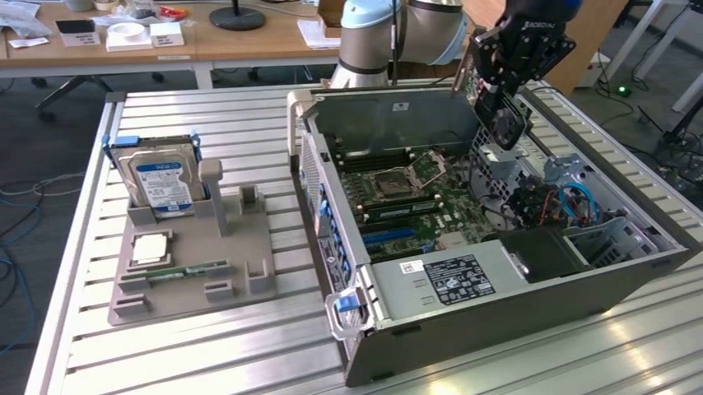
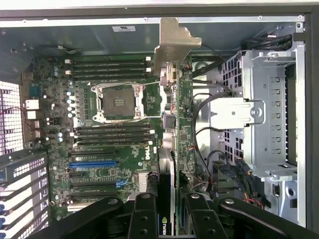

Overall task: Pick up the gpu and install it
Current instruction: 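Pick up the gpu and move the gpu toward the slot, then insert the gpu into the slot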

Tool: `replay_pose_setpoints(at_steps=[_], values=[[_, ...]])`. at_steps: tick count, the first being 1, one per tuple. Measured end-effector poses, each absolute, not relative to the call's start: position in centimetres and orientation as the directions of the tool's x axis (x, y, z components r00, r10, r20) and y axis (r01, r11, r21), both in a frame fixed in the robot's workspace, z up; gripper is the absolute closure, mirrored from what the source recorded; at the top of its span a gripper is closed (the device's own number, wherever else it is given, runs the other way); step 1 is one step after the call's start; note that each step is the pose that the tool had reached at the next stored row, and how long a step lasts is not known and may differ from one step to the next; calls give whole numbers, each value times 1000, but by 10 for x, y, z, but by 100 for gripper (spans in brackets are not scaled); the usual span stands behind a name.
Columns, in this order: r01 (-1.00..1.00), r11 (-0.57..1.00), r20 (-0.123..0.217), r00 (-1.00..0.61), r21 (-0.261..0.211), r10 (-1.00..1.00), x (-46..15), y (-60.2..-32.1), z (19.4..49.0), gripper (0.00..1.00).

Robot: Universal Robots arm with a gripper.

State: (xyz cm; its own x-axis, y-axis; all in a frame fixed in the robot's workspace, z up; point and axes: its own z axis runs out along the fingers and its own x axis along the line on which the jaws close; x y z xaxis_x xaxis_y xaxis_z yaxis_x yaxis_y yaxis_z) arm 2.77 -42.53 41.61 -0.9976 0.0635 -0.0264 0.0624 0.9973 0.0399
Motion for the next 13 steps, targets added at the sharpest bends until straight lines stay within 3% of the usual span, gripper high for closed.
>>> replay_pose_setpoints(at_steps=[13], values=[[62, 997, -26, -998, 40, 63, 30, -427, 416, 74]])
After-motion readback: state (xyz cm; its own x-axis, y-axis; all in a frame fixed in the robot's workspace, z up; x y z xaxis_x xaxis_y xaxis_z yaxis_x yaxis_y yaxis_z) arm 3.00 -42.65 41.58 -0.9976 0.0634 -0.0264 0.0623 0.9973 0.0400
